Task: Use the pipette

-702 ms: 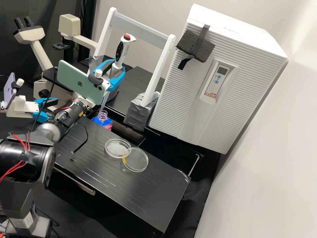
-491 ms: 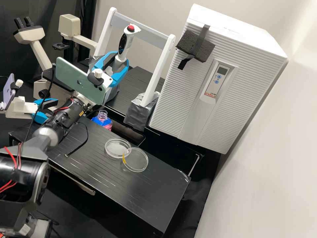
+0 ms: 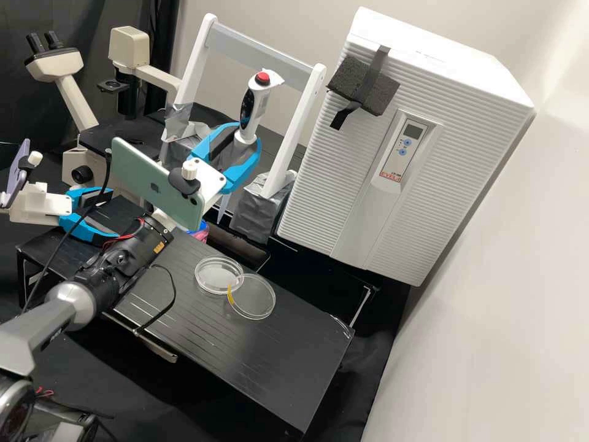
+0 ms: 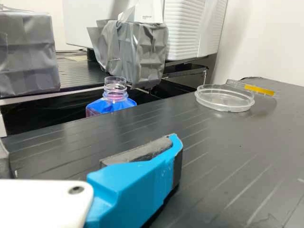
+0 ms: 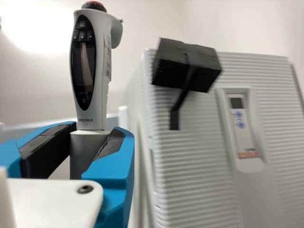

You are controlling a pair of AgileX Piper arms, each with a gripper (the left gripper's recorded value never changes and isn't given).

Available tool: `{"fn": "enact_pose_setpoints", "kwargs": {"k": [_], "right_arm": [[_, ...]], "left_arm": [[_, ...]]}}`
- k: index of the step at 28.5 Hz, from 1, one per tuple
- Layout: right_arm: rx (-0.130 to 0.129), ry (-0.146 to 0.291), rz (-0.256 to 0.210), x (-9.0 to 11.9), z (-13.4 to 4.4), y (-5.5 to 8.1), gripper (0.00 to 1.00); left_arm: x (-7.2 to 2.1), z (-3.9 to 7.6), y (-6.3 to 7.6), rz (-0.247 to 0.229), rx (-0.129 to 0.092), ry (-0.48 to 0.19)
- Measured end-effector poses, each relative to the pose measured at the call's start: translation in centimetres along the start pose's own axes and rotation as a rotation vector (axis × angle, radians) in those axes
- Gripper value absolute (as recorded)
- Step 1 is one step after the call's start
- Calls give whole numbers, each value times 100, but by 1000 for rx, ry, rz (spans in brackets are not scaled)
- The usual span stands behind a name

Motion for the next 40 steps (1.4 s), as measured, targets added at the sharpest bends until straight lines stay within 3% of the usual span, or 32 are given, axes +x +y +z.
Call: {"fn": "enact_pose_setpoints", "kwargs": {"k": [2, 5, 10, 17, 28, 35, 40], "right_arm": [[-12, -20, -7, -33, 42, 15, 0], [-37, -44, -14, -81, 114, 45, 0], [-55, -75, -25, -116, 207, 67, 0], [-40, -126, -41, -187, 293, 87, 0], [-56, -97, -69, -217, 273, 70, 0], [-17, -28, -100, -160, 105, 12, 0], [5, 34, -119, 7, -68, -47, 0]], "left_arm": [[16, 6, 21, 7, -7, -4], [51, 48, 57, 15, 10, -39], [90, 114, 80, 15, 34, -80], [135, 158, 127, 31, 41, -99], [145, 183, 129, 31, 41, -108], [142, 184, 140, 36, 39, -106], [99, 137, 229, 67, 45, -86]]}}
